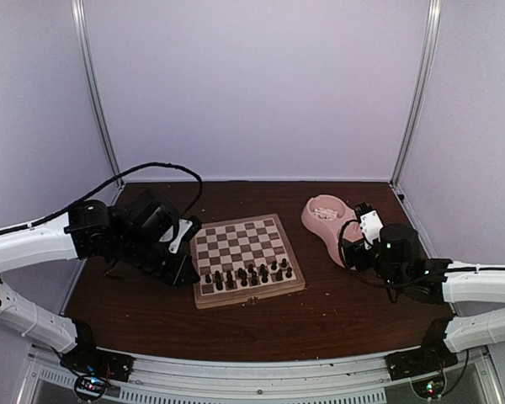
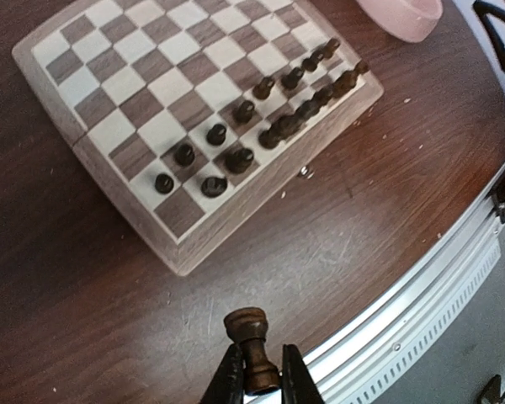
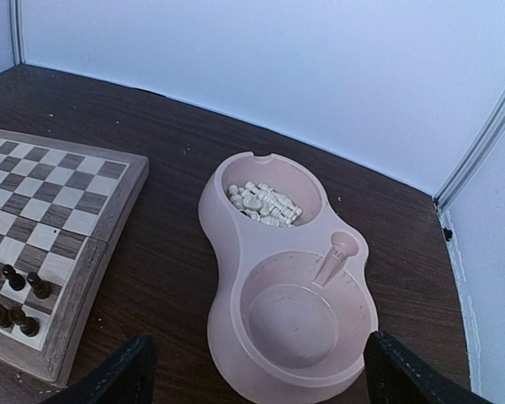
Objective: Set up the chess pieces on the board
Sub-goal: Place the rook at h8.
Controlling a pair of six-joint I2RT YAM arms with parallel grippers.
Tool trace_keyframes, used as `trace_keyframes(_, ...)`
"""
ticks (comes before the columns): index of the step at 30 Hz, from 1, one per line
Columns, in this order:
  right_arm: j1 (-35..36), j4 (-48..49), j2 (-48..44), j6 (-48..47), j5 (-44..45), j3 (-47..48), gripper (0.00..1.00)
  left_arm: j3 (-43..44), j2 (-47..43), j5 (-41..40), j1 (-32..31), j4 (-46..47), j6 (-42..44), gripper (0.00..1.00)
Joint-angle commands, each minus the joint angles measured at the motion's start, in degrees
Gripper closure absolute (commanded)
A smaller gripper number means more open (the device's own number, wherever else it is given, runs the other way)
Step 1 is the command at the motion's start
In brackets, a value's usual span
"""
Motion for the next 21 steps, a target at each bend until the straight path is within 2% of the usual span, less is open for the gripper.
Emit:
trace_keyframes(1,-0.22,13.15,-0.86,-2.65,3.79,-3.52,0.12,3.13,3.4,0.23,0.54,-9.73,-2.51,1.0)
trace_keyframes(7,-0.19,13.44,-1.51,-2.98,2.88,-4.03,0.12,3.47,7.94,0.21,2.91,-9.24,-0.84,1.0)
trace_keyframes(12,-0.2,14.13,-1.33,-3.04,1.65,-4.37,0.12,2.13,11.5,5.58,6.19,-4.78,-0.11,1.0)
trace_keyframes(21,-0.19,13.62,-0.79,-3.13,1.61,-3.87,0.12,5.33,19.8,7.55,6.87,-3.88,1.23,1.0)
